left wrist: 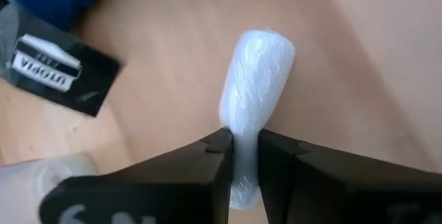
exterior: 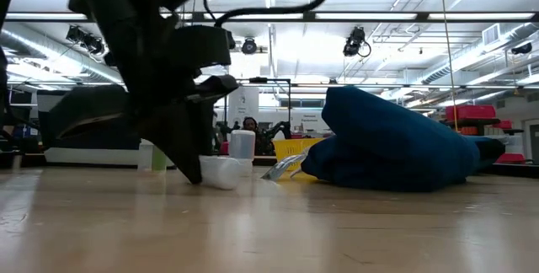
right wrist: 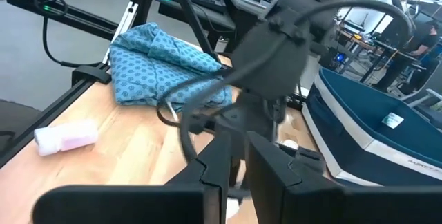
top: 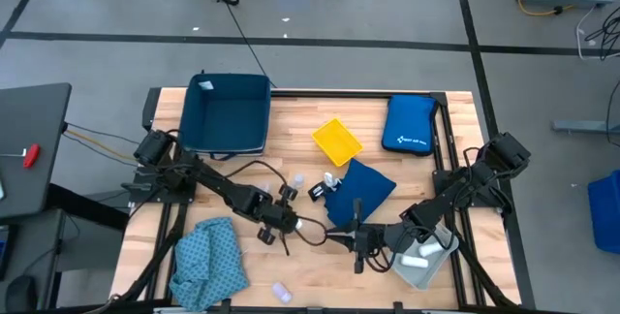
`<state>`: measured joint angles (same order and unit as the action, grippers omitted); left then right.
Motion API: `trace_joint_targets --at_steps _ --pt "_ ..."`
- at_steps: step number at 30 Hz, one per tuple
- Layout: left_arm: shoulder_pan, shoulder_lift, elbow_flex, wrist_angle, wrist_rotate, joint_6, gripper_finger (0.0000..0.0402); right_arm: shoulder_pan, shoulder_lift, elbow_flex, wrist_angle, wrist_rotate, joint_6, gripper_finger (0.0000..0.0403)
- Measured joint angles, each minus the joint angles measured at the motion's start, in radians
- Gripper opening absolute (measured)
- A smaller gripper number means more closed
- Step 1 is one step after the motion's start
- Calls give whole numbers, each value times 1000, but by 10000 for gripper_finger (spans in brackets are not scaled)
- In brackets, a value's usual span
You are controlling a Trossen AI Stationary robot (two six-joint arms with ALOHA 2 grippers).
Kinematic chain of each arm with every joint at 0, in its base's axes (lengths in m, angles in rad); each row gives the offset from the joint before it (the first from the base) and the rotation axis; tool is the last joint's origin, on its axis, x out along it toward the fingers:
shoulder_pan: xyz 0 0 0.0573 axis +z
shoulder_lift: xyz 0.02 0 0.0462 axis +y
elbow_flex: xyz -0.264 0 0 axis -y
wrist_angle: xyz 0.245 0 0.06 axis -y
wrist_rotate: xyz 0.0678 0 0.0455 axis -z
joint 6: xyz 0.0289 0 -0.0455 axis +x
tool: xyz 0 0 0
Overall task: Pick & place medical supplies in basket/bin
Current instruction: Put the white rolled gauze into the gray bin
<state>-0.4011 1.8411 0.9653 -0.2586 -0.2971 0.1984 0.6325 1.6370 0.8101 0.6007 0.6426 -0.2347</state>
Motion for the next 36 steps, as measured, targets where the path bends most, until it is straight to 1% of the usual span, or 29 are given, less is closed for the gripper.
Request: trace_joint_targets --at_steps 3,6,8,13,16,18,22,24,26,30,33,36 --pt "-24 -9 -6 78 9 -18 44 -1 0 0 -1 0 2 55" --pt "-45 -30 -20 217 31 -14 44 -1 0 0 -3 0 6 55" --pt "-53 -63 -66 386 49 -10 44 -1 0 0 -3 0 10 55" --pt "-50 -128 -275 854 111 -52 44 -1 0 0 -7 -1 13 55" --pt "-42 -158 -392 1129 106 -82 44 -1 0 0 -7 -16 13 55" --pt "-33 -164 -467 1267 92 -96 44 -2 0 0 -1 -25 21 55" --pt "-1 -164 -571 1529 49 -116 44 -30 0 0 9 -34 77 58" --pt "18 -164 -603 1595 37 -129 44 -55 0 0 9 -34 101 71" --pt "35 -164 -620 1645 35 -135 44 -86 0 0 8 -56 131 94" --pt "65 -164 -624 1659 20 -143 44 -153 0 0 11 -131 169 164" --pt "76 -164 -623 1682 7 -144 44 -204 0 0 23 -156 177 215" --pt "75 -164 -623 1715 -13 -134 44 -253 0 0 44 -191 178 248"
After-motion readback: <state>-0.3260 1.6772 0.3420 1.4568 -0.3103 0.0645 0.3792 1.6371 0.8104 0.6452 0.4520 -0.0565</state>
